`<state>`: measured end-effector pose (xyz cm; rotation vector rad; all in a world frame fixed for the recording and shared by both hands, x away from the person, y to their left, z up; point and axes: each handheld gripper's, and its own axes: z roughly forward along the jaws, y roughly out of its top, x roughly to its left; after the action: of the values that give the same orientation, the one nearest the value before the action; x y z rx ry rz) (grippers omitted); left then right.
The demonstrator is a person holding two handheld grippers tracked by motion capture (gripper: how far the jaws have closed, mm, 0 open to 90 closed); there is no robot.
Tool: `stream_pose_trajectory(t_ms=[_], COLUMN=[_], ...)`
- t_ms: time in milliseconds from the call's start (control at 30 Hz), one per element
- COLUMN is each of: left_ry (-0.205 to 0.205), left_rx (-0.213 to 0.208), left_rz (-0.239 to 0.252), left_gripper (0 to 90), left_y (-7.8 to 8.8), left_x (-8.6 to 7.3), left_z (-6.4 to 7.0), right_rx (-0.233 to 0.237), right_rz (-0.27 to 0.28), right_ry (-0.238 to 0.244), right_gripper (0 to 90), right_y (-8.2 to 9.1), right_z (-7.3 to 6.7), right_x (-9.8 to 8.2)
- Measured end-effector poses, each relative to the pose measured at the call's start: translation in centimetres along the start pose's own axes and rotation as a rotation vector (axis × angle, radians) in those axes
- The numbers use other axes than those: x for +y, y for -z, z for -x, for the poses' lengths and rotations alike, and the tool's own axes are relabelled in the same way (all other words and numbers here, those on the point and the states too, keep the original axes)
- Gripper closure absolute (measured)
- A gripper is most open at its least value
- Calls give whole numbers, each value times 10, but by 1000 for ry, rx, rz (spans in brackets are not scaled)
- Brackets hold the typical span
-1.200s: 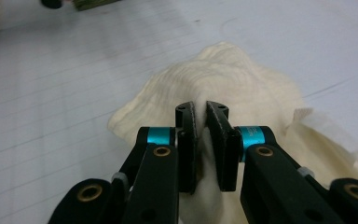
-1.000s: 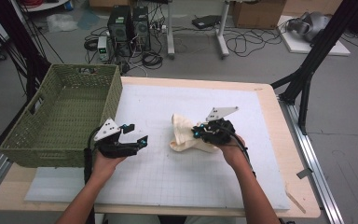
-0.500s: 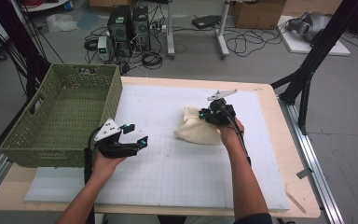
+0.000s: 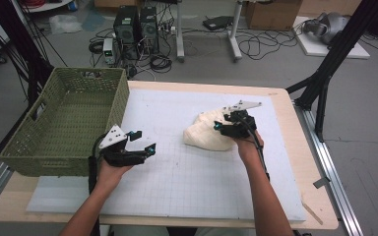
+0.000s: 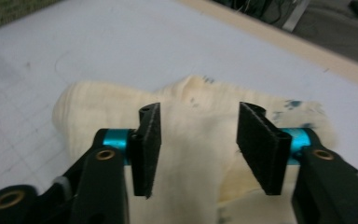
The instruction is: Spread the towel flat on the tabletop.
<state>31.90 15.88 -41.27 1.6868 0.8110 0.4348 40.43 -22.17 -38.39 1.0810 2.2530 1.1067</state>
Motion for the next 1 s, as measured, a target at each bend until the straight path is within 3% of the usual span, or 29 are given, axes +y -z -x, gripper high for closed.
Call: stream_pose_trajectory(t_ms=[67,133,200,267,300,467,567,700,767,933,1000], left_ry=[1,-2,4,2,4,4,0,0,0,-3,-5], left_rx=[-3,-2,-2,0,0,0,1,0,2,1,2], left_rz=[-3,-4,-3,-4,-4,-4,-5,-8,-10,-16,-20], left_gripper=[247,247,247,248,248,248,248,249,249,249,249], left_y=[0,0,0,0,0,1,1,1,0,-1,-1], left_x=[0,0,-1,-1,-1,-1,0,-1,-1,-1,-2], left_z=[0,0,0,-1,-1,-2,-1,0,0,1,1], right_rx=[-13,-37,5,44,61,147,191,253,257,282,298], right_rz=[-46,-99,-124,-129,-115,-8,27,33,14,-5,12], right_ry=[-3,-9,-26,4,18,108,163,202,234,220,213], right_gripper=[411,426,617,836,858,859,848,848,837,729,670], right_y=[-12,-23,-28,-26,-23,2,19,38,46,67,76], right_z=[-3,-5,-3,-6,-9,-33,-44,-53,-56,-53,-51], right_x=[-8,-15,-21,-26,-27,-36,-46,-64,-74,-99,-107])
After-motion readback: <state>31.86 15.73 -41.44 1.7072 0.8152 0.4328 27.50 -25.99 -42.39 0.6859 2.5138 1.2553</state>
